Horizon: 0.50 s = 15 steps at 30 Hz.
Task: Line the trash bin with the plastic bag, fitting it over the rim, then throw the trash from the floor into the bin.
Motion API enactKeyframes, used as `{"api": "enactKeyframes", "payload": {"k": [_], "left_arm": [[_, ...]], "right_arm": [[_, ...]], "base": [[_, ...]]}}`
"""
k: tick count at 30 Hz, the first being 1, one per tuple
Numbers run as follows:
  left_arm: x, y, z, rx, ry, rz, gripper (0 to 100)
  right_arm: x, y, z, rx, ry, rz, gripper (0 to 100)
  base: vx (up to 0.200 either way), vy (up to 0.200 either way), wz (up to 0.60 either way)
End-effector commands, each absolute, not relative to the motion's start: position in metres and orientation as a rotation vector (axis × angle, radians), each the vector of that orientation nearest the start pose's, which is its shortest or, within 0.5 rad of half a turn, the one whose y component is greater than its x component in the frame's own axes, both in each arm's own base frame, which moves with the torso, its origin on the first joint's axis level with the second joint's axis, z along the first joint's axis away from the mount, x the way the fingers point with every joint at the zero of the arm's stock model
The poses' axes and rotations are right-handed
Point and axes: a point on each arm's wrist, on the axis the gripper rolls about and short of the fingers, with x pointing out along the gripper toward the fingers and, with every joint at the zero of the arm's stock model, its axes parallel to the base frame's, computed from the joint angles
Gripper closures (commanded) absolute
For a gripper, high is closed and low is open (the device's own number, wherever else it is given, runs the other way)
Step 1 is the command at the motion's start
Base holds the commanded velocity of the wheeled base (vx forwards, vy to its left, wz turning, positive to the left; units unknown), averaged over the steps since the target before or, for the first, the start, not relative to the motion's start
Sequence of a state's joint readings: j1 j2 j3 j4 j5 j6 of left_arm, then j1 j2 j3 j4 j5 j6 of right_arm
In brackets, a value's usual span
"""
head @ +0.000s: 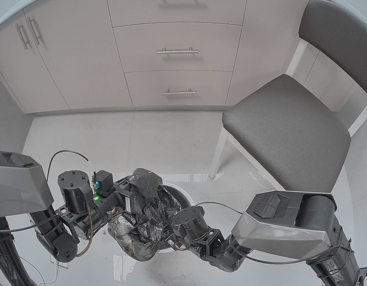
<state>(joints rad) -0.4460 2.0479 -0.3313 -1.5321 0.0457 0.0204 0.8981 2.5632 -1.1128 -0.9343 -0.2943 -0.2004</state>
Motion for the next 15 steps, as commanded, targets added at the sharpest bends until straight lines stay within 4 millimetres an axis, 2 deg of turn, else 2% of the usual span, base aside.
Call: {"api": "enactKeyframes", "payload": {"k": [1, 4, 15], "left_arm": [[0.260, -0.123, 0.063, 0.065, 0.177, -0.401, 100], [0.260, -0.123, 0.064, 0.065, 0.176, -0.401, 100], [0.261, -0.124, 0.062, 0.045, 0.185, -0.399, 100]], "right_arm": [[0.270, 0.334, -0.029, -0.466, 0.352, 0.637, 0], [0.267, 0.330, -0.022, -0.465, 0.351, 0.637, 0], [0.266, 0.322, -0.018, -0.466, 0.347, 0.591, 0]], "base": [[0.000, 0.000, 0.00], [0.000, 0.000, 0.00], [0.000, 0.000, 0.00]]}}
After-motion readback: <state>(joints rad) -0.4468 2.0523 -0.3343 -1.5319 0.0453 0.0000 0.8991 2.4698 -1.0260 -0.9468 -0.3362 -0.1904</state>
